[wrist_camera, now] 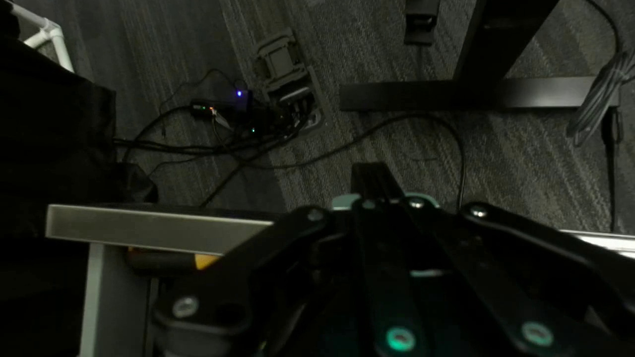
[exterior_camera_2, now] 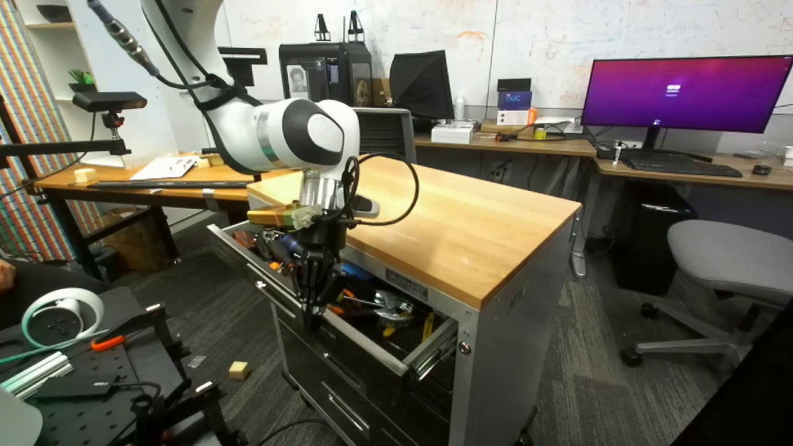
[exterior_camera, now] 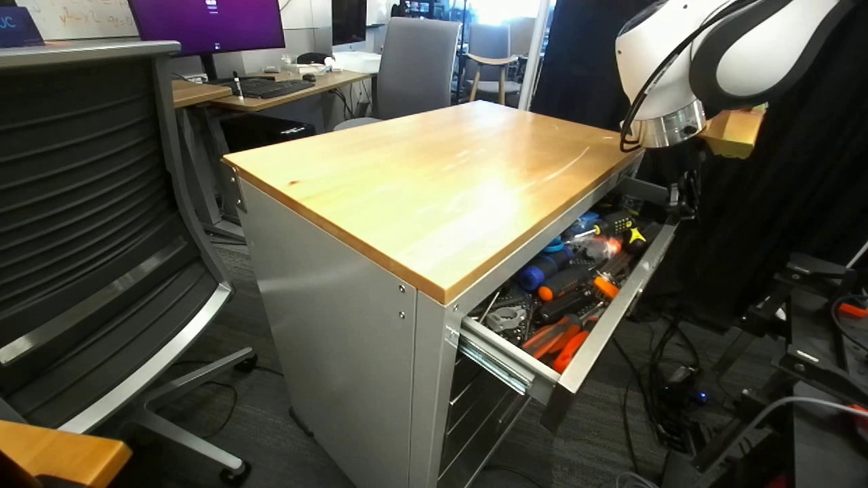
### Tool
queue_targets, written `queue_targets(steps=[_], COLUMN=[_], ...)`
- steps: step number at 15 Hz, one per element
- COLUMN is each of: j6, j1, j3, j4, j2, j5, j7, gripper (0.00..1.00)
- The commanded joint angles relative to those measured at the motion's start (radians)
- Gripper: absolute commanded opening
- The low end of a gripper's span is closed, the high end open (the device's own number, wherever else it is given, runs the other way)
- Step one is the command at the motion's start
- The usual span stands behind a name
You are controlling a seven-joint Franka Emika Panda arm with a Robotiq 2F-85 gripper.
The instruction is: Put the black screwdriver inside the open drawer then close the drawer
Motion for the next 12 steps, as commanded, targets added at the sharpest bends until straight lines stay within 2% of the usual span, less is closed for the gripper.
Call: queue_targets(steps=[1, 10, 12], j6=[0.126, 0.195, 0.227], j1=[0.022, 0.045, 0.07], j3=[-0.006, -0.021, -0.029], j4=[0.034, 0.041, 0.041], j2=[0.028, 0.03, 0.027], j5=[-0.027, -0.052, -0.1], j7=[0.064, 0.124, 0.184], gripper=[0.06, 0.05, 0.05])
